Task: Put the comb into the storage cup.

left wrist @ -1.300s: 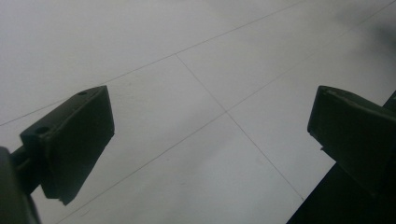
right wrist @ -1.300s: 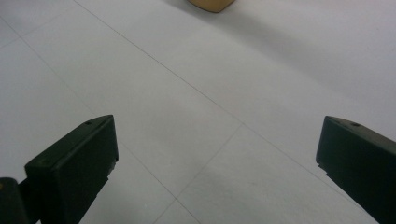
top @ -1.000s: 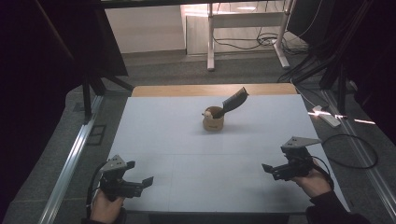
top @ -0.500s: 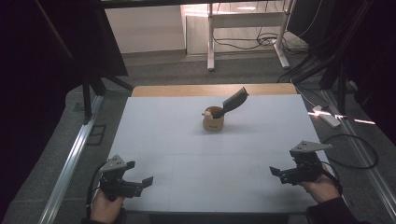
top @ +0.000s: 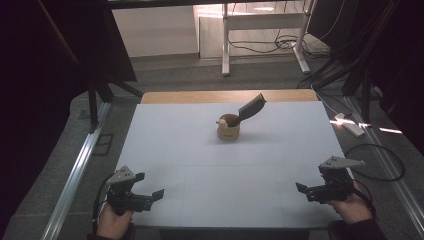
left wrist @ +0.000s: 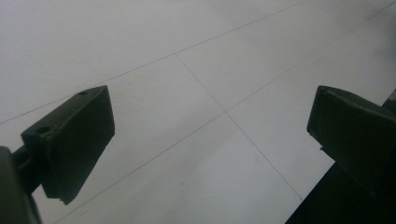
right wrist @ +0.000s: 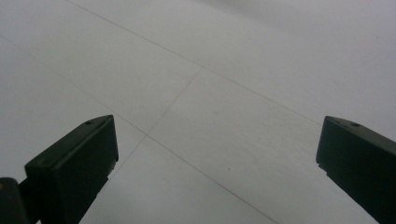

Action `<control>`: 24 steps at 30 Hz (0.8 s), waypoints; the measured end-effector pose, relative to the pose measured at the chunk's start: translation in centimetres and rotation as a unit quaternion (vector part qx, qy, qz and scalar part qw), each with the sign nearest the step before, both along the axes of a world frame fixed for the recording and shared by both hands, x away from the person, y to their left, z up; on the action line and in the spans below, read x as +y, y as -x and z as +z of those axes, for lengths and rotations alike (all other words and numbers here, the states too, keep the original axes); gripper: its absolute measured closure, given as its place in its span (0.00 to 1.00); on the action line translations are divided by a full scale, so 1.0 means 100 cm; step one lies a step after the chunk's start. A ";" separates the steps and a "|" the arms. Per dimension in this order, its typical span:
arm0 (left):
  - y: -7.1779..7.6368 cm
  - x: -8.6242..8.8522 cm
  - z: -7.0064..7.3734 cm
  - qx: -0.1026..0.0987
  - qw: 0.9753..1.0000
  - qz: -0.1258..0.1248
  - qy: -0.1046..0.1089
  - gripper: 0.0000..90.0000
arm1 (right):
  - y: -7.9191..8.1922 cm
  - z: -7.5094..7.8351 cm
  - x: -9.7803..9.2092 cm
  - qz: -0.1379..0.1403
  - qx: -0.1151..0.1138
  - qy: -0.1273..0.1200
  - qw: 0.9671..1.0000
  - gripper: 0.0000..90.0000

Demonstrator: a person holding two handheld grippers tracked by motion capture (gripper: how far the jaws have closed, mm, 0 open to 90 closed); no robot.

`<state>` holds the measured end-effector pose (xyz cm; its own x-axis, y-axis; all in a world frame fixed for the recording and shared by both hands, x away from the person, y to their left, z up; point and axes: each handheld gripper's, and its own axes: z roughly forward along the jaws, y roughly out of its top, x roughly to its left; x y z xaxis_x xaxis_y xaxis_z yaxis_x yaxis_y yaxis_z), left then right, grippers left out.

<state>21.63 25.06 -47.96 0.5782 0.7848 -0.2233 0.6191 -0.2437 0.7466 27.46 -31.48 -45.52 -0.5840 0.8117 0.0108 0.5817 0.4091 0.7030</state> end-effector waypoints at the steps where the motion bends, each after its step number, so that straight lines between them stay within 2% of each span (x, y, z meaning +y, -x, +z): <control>1: 0.000 0.000 0.000 0.000 1.000 0.000 0.000 0.02 | 0.001 0.000 -0.001 -0.001 0.000 0.000 1.000 0.00; 15: 0.000 0.000 0.000 0.001 1.000 0.000 0.000 0.02 | 0.011 -0.001 -0.014 -0.029 0.010 0.007 0.999 0.00; 24: -0.001 0.000 0.000 0.002 1.000 0.000 -0.001 0.02 | 0.014 -0.002 -0.013 -0.041 0.022 0.039 0.998 0.00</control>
<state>21.68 25.05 -47.97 0.5774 0.7850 -0.2242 0.6218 -0.2449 0.7439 26.02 -32.77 -45.69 -0.5155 0.8563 -0.0300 0.6458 0.4113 0.6433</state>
